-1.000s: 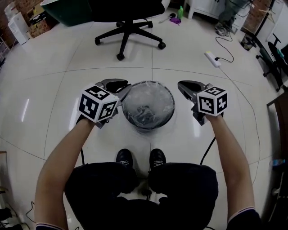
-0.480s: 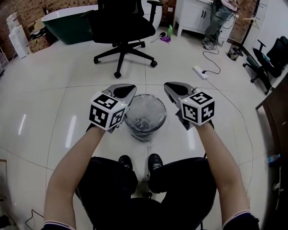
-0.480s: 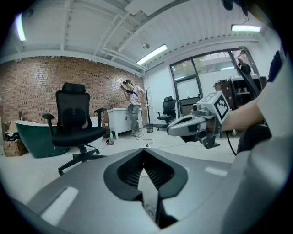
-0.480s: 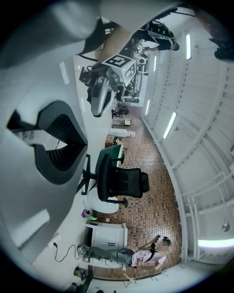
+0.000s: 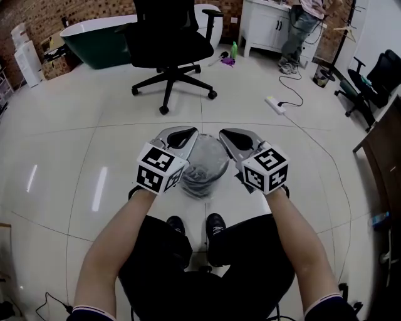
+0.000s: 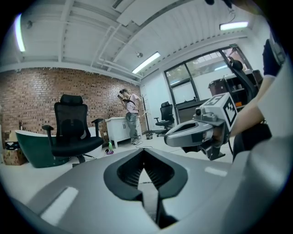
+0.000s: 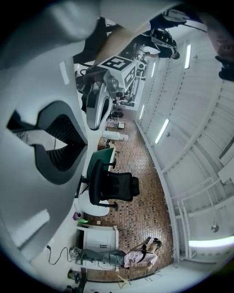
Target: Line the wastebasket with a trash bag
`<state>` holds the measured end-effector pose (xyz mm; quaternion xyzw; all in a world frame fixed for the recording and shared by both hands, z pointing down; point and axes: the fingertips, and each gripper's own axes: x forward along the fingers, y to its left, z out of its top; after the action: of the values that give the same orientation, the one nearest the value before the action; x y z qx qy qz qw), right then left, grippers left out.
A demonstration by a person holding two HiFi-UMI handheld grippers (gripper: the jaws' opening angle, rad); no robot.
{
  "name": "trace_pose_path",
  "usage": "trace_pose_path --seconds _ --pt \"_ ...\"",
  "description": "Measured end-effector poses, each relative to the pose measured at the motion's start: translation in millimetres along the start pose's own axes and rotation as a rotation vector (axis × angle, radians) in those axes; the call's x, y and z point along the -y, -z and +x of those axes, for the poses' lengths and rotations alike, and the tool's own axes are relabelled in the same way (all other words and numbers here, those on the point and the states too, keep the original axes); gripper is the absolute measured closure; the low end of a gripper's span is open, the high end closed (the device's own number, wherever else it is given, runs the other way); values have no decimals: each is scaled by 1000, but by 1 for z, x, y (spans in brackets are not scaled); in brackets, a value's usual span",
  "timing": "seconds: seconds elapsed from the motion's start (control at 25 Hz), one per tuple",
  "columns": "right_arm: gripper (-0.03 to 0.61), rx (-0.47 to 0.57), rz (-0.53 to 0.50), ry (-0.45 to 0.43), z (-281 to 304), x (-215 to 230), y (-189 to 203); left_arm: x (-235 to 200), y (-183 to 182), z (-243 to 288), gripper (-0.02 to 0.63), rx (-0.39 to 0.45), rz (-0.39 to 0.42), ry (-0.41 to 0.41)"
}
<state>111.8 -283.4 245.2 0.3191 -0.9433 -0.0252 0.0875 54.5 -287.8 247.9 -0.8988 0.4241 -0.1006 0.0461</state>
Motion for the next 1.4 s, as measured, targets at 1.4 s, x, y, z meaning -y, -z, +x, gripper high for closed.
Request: trace_pose_path --seconds 1.4 --pt "578 27 -84 -50 1 -20 -10 -7 1 -6 603 35 7 -38"
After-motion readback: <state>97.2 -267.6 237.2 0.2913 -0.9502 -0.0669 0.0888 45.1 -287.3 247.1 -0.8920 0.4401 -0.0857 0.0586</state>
